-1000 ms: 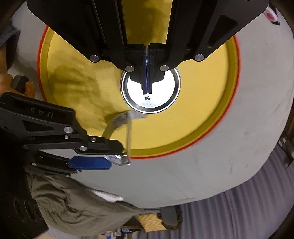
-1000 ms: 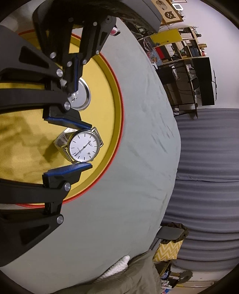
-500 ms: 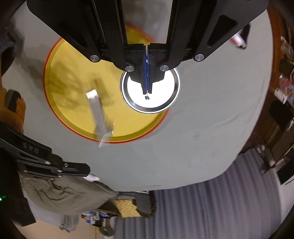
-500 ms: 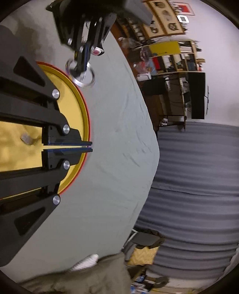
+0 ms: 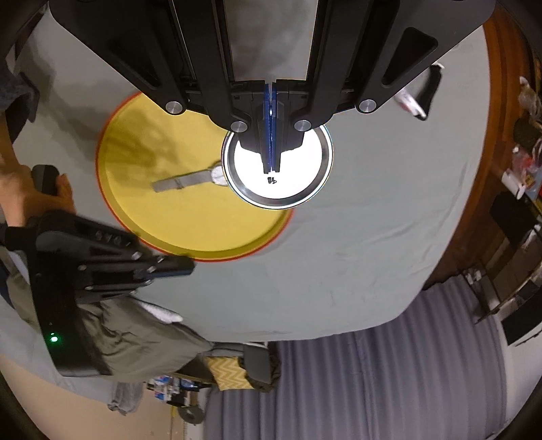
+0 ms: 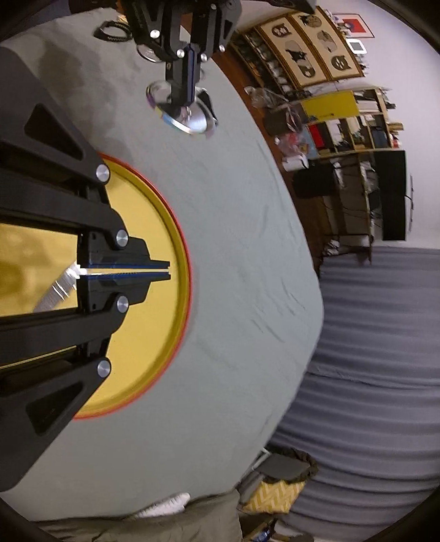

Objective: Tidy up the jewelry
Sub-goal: 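Carry the badge and silver watch out of the tray over the bedspread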

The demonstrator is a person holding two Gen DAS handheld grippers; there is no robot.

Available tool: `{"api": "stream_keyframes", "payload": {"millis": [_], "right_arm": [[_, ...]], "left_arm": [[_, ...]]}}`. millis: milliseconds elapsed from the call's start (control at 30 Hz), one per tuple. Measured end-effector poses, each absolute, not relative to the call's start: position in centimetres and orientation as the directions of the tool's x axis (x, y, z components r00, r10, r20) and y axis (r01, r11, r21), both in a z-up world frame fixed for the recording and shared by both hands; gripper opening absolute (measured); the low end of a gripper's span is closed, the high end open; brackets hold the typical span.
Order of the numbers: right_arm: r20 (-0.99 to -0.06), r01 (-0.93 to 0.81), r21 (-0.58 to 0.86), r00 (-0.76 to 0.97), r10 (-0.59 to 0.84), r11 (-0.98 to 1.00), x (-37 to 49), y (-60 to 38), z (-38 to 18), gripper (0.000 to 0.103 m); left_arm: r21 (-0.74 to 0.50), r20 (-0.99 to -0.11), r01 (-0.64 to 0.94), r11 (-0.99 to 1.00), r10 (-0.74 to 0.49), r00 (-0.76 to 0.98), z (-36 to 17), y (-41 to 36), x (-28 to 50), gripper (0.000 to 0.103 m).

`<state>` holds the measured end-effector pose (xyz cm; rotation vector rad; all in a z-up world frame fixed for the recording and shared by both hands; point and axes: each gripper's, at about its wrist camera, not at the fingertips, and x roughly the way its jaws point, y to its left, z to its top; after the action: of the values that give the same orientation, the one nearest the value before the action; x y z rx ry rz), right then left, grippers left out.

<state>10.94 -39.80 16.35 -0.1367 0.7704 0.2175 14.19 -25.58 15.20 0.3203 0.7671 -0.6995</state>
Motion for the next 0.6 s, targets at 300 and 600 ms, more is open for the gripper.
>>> {"api": "stream_keyframes", "payload": {"millis": [300, 600], "right_arm": [[-0.779, -0.306, -0.014, 0.6, 0.181, 0.952, 11.6, -38.4, 13.6, 0.004], [-0.825, -0.331, 0.02, 0.527, 0.202, 0.943, 12.9, -39.0, 10.0, 0.058]], "left_arm": [[-0.012, -0.742, 0.703, 0.712, -0.477, 0.471, 13.1, -26.4, 14.5, 0.0], [-0.035, -0.777, 0.712, 0.701, -0.467, 0.422, 9.8, -27.9, 15.0, 0.0]]}}
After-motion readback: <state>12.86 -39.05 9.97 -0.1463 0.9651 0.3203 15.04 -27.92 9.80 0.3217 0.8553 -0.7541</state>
